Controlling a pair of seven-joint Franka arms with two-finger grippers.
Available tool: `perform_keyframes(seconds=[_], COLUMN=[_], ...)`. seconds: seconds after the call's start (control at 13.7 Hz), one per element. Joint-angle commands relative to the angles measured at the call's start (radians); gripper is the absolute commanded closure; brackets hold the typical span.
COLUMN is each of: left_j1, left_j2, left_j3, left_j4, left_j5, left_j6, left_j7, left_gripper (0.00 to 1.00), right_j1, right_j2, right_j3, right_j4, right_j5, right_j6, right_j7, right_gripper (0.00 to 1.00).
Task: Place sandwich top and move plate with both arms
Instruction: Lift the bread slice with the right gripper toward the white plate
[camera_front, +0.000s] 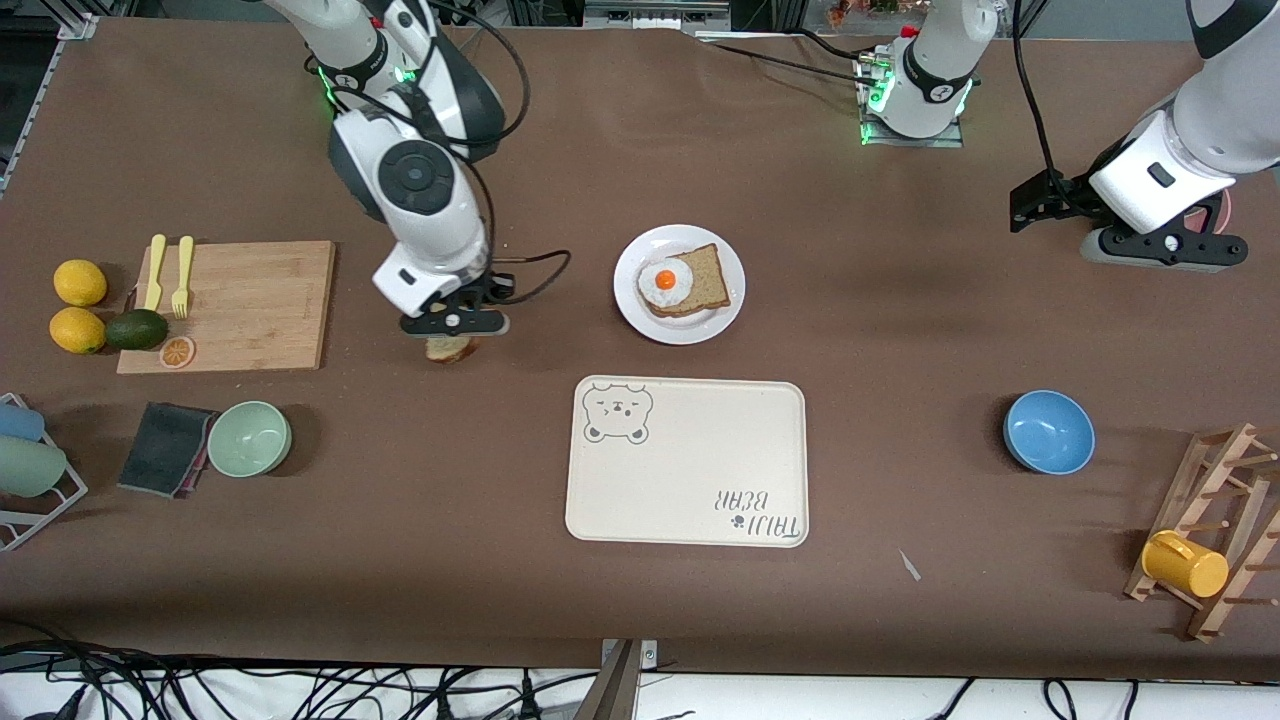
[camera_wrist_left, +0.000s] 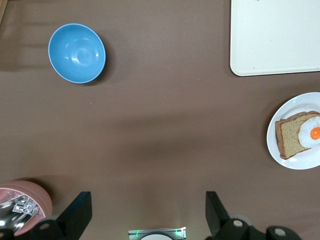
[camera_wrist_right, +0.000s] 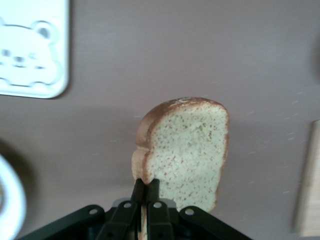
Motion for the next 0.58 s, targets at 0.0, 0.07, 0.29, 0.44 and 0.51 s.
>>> perform_keyframes(seconds=[0.0,0.07,0.29,0.44,0.51], left_j1=[0.000,0.000,-0.001,-0.001,-0.001], left_j2=[0.004,0.004,0.004,0.004,0.004], left_j3=[0.000,0.000,0.000,0.000,0.000], left_j4=[0.012,0.012,0.012,0.014,0.014], left_j5=[0.001,0.001,0.001,0.001,0.001], left_j6=[-0.016,-0.016,-0.016,-0.016,-0.016], left_j7=[-0.004,-0.004,-0.005,-0.005,-0.005], left_gripper=[0.00,0.00,0.00,0.00,0.00], right_j1=[0.107,0.141,0.251,0.334,0.368], right_j2=[0.102,0.118,0.139,0.158,0.173], right_j3=[-0.007,-0.007,-0.010,-0.033,-0.041], right_j4=[0.183,0.207,0.212,0.215,0.226], right_j5=[0.052,0.054,0.054,0.055,0.054], right_j6=[-0.098,-0.109,-0.111,-0.106,-0.103], right_j7=[0.124,0.187,0.368,0.486,0.532], right_gripper=[1.00,1.00,1.00,1.00,1.00])
